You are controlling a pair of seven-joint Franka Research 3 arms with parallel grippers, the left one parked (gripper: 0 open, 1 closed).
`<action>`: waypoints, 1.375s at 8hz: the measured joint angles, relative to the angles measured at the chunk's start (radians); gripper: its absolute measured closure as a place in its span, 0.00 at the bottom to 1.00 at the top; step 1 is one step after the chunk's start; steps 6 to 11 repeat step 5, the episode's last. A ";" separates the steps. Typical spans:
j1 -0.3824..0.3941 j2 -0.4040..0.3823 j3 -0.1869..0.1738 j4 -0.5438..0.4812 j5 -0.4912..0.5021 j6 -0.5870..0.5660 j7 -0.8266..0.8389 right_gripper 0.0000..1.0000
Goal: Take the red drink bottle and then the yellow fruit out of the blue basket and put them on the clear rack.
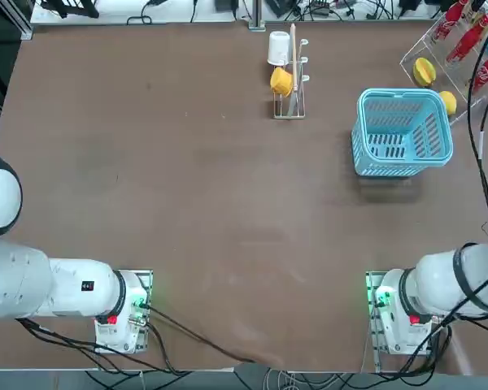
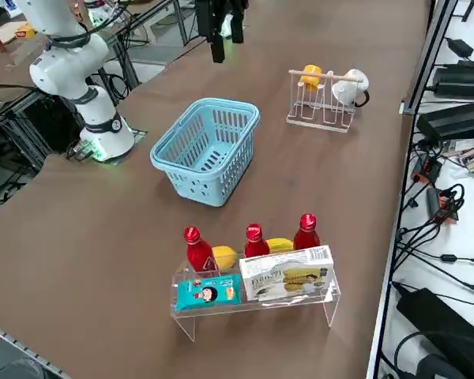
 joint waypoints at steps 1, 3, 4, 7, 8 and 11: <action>0.013 -0.039 -0.005 -0.042 0.000 -0.002 0.001 0.00; 0.060 -0.099 -0.036 -0.098 0.000 -0.010 0.003 0.00; 0.075 -0.111 -0.043 -0.104 0.000 -0.012 0.003 0.00; 0.082 -0.115 -0.043 -0.104 0.000 -0.014 0.003 0.00; 0.082 -0.115 -0.043 -0.104 0.000 -0.014 0.003 0.00; 0.082 -0.115 -0.043 -0.104 0.000 -0.014 0.003 0.00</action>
